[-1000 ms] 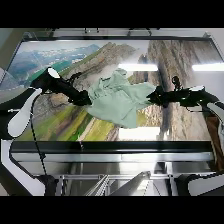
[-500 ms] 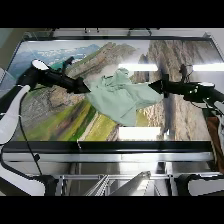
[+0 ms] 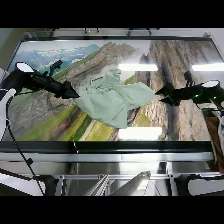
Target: Fold the shirts.
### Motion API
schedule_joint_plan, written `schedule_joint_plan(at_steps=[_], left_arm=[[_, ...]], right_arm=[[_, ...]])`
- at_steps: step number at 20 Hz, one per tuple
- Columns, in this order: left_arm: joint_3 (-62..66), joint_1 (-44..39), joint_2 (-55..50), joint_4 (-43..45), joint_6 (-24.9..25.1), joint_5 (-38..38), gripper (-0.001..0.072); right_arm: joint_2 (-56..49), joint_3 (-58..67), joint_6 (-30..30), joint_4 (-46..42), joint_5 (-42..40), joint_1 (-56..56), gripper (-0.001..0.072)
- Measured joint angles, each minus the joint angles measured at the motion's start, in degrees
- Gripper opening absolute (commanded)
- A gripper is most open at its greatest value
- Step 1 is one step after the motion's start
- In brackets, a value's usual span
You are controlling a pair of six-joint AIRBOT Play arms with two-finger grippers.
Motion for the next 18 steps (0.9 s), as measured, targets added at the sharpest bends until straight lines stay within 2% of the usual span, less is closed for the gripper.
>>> schedule_joint_plan(at_steps=[3, 6, 7, 8, 9, 11, 14, 16, 18], left_arm=[[-1.3, 1.6, 0.1, 0.3, 1.0, 0.5, 0.0011], [-1.8, 2.9, 0.1, 0.5, 2.4, 0.8, 0.0011], [-1.9, 3.2, 0.1, 0.4, 2.8, 0.8, 0.0011], [-1.9, 3.4, 0.1, 0.4, 3.1, 0.9, 0.0011], [-2.0, 3.6, 0.1, 0.4, 3.4, 0.9, 0.0011], [-1.9, 3.8, 0.1, 0.4, 3.8, 1.0, 0.0011], [0.2, 5.1, 0.4, -2.9, 4.5, -2.0, 0.001], [2.9, 6.8, 1.6, -10.5, 5.4, -5.9, 0.001], [6.4, 9.0, 4.3, -22.1, 6.7, -10.3, 0.001]], right_arm=[[-3.4, 0.1, 2.1, 1.4, -2.2, 2.7, 0.0495], [-6.2, 0.3, 2.5, 5.9, -6.2, 6.4, 0.0442], [-7.0, 0.6, 2.2, 7.8, -7.8, 7.6, 0.0323], [-7.6, 1.0, 1.3, 9.0, -9.3, 8.7, 0.0116], [-8.2, 1.4, 0.5, 10.6, -10.4, 9.6, 0.0014], [-8.9, 2.6, -3.0, 14.5, -11.3, 10.9, 0.0012], [-7.0, 4.5, -9.7, 23.6, -6.4, 11.2, 0.0012], [-2.6, 6.0, -13.9, 28.2, -1.9, 10.3, 0.0013], [4.2, 7.5, -19.3, 33.8, 2.5, 8.9, 0.0013]])
